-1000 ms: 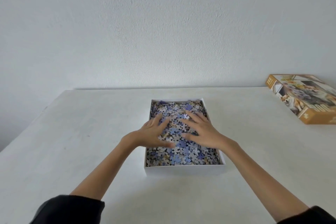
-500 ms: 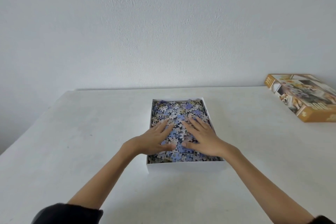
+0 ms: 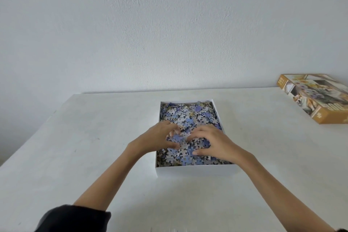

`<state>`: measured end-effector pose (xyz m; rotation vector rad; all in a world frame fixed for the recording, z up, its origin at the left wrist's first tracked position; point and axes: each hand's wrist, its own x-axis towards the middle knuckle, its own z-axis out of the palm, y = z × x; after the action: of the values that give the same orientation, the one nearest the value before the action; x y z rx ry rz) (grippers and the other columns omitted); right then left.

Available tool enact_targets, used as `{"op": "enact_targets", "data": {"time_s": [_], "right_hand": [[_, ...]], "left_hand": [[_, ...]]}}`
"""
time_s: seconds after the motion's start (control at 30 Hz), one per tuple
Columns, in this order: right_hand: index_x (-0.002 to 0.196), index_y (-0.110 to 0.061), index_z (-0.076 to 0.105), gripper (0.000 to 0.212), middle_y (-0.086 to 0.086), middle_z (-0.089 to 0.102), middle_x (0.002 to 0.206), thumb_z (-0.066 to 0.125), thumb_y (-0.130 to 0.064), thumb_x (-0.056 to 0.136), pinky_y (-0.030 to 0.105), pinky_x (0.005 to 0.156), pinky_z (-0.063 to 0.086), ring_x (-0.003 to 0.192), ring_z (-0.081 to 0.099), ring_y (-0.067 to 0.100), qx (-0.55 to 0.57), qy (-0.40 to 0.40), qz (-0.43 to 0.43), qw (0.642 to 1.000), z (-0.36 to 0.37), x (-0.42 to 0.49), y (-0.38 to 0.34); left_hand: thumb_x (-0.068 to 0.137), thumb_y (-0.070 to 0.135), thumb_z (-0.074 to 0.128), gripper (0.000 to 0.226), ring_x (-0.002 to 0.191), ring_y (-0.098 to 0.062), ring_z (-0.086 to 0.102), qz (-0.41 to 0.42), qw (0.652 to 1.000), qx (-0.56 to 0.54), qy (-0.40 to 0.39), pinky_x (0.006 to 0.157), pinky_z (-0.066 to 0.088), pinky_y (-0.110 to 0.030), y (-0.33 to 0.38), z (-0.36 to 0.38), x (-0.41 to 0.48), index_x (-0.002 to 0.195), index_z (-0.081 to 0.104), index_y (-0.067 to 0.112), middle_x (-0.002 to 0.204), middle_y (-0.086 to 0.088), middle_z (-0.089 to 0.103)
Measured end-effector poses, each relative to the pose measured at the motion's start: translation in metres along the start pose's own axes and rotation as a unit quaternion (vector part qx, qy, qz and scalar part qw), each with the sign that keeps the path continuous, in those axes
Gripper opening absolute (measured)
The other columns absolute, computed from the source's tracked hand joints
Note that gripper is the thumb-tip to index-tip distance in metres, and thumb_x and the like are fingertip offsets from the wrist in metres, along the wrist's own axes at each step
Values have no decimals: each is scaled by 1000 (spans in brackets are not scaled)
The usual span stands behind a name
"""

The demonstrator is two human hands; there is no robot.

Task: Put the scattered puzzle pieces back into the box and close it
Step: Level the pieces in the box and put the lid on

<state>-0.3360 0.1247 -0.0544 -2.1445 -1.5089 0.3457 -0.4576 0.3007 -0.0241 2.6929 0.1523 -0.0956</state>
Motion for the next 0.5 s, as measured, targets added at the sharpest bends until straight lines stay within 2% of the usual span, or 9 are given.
{"op": "enact_targets", "data": {"time_s": [0.17,0.23,0.33,0.43,0.5], "right_hand": [[103,-40,63,26,-14,54,113,70,-34,78,31,96,39,109,48,4,49,-49,2,998,-12,0,5],[103,-41,63,24,-15,57,114,67,-32,82,32,97,40,108,50,0,82,-29,-2,996,-15,0,6],[110,-35,64,27,-18,57,120,64,-32,83,27,100,34,111,46,-4,72,9,-24,997,-10,2,1],[114,-33,63,31,-16,55,126,63,-36,84,23,101,31,116,43,-3,50,1,-58,997,4,4,-9],[110,-29,67,27,-15,59,122,63,-36,83,19,101,31,113,46,-6,50,-3,-82,995,13,6,-14]], "left_hand": [[74,30,76,43,87,-11,54,9,999,-36,-20,80,47,-26,1,-7,-5,110,59,14,98,4,55],[74,33,76,37,85,-10,58,21,999,-36,7,77,49,-25,-1,-8,-5,104,64,16,97,4,58],[78,27,73,17,76,-8,64,21,996,-80,39,72,53,-21,-2,-7,-6,89,71,14,86,4,67],[83,16,68,11,66,-8,66,6,992,-124,19,66,56,-22,-4,-7,-4,89,73,9,75,6,68],[86,12,65,8,60,-8,66,7,988,-140,64,61,55,-20,-9,-8,-2,88,71,9,72,8,66]]}}
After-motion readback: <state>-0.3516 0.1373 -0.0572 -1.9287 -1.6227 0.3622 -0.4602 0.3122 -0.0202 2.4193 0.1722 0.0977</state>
